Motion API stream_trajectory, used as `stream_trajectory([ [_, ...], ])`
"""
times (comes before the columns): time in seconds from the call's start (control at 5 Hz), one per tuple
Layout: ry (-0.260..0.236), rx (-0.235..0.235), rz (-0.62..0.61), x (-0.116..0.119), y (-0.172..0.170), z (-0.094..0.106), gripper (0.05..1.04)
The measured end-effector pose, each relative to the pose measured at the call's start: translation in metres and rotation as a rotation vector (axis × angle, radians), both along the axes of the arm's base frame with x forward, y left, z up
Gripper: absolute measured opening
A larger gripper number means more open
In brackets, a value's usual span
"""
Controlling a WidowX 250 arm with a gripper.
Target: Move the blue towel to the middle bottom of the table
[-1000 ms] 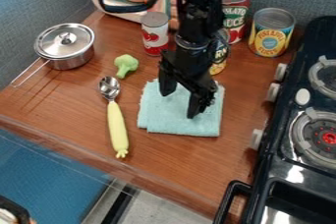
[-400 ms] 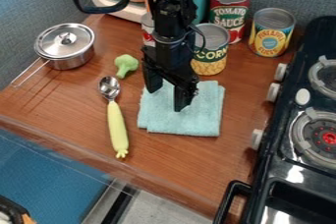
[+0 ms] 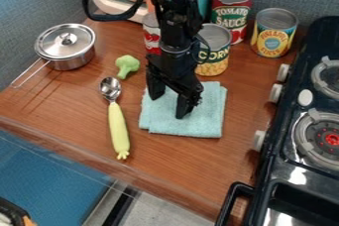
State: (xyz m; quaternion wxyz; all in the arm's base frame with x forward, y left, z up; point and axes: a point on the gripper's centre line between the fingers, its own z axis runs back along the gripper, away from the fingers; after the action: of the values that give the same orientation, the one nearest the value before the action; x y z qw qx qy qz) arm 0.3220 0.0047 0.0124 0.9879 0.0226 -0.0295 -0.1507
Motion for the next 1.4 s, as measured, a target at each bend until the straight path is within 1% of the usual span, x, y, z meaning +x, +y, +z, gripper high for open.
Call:
stream_trajectory([
  [0.4,-0.001,0.029,-0.011,0.002,-0.001,-0.004,1.001],
  [0.6,-0.003,0.060,0.001,0.003,0.007,-0.003,1.001],
  [0.8,0.011,0.114,0.026,0.005,0.017,-0.002,1.001],
  [1.4,0.009,0.109,0.074,0.010,0.030,-0.004,1.001],
])
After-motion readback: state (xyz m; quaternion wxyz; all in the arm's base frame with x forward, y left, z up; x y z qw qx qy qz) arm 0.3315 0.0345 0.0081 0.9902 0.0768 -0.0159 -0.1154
